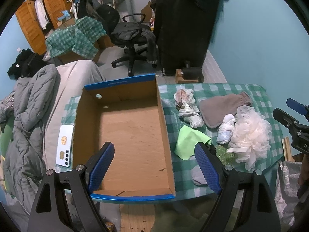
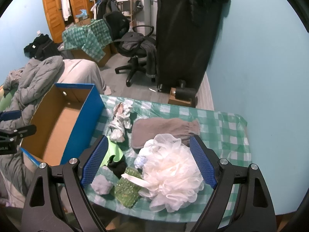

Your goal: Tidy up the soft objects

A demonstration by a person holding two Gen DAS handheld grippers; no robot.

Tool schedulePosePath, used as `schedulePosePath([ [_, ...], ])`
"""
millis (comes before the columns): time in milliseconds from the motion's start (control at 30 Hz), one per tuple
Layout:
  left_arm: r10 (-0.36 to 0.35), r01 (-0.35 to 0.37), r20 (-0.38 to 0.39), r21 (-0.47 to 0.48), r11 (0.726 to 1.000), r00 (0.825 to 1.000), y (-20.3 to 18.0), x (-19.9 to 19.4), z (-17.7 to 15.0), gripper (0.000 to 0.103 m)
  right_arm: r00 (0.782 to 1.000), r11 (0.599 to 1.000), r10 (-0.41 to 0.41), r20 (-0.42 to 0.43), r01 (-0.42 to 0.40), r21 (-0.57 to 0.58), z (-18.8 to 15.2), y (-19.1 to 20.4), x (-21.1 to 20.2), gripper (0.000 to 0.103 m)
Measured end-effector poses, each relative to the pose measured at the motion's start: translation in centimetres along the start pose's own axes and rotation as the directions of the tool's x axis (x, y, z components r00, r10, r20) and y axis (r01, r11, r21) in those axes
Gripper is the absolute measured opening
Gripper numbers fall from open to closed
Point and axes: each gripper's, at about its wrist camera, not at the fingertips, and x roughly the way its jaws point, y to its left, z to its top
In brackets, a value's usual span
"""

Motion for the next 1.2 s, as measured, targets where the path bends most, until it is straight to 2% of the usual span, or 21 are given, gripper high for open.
schedulePosePath([
  [733,-0.026,0.028,-0.034,0.052,0.998,0.999,-3.9,1.5,0.3,0.086,0.998,1.000,-0.008,-0.067,0.010,0.022,-1.5,-3.7,1.0,0.085],
  [1033,-0.038,0.047,-0.099,0.084,0.995,0.994,-6.4,4.2,-0.7,0.086,0.986,1.000,0.016,-0.164,-0.013,0.020,-3.5,-6.7,4.0,0.085],
  [1200,-0.052,0.064,-0.142,0.082,0.995,0.989,-7.4,6.1,-1.6,0.086,0.977,0.999,0.035,-0.210,-0.035,0.006,-4.6,-7.1,5.9,0.085],
])
